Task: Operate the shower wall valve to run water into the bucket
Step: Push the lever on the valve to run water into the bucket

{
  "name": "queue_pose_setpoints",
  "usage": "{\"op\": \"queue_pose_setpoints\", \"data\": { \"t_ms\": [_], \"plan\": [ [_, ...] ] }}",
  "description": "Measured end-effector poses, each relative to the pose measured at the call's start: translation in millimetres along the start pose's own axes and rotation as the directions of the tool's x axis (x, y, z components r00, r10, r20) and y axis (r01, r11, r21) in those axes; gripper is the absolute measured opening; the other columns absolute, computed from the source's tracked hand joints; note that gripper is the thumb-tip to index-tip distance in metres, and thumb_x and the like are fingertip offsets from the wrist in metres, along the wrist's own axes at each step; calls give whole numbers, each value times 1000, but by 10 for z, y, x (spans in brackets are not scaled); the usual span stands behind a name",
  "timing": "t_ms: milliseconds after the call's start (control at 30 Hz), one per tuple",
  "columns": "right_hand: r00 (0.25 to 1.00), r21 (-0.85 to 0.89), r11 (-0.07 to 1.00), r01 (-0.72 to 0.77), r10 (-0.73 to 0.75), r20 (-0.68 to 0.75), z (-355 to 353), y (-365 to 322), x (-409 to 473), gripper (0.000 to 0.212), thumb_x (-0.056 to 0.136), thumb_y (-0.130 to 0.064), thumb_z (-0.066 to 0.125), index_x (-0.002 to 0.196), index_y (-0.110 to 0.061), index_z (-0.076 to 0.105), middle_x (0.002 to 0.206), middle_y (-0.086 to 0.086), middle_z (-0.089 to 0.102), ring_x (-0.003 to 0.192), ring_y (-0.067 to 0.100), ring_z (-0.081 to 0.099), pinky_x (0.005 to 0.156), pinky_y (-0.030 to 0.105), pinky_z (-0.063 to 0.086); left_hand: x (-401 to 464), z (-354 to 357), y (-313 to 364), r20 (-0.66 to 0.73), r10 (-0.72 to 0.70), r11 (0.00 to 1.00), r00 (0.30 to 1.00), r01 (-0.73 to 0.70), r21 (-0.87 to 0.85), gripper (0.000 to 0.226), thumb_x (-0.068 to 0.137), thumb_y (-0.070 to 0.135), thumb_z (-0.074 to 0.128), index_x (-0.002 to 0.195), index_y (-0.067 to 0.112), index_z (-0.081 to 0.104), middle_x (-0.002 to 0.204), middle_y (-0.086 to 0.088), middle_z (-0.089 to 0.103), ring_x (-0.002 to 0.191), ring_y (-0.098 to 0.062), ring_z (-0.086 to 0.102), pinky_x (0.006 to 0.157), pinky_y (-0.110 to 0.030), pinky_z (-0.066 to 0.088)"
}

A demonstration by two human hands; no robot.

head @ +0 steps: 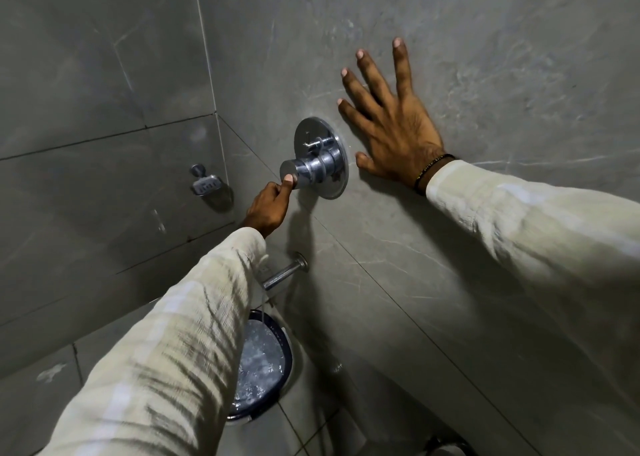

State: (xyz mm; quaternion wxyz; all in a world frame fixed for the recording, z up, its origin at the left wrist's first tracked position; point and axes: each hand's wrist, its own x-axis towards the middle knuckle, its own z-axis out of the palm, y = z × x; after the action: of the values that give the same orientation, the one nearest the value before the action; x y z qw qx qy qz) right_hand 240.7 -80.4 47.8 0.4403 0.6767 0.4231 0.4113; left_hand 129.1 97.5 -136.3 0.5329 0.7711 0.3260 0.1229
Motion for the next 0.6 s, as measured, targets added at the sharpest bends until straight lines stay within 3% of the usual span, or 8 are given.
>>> {"op": "queue_pose_setpoints", "data": {
  "t_ms": [600],
  "plan": [
    [1000, 3, 1000, 1, -1, 4, 9, -6, 5, 103, 94, -85, 12, 178, -28, 1, 184, 19, -9, 170, 51, -7, 130, 78, 3, -2, -35, 28, -9, 0, 1000, 1000, 0, 24, 76, 102, 75, 28, 122, 9, 60, 122, -20, 69, 115, -42, 66, 111, -62, 51]
  ]
}}
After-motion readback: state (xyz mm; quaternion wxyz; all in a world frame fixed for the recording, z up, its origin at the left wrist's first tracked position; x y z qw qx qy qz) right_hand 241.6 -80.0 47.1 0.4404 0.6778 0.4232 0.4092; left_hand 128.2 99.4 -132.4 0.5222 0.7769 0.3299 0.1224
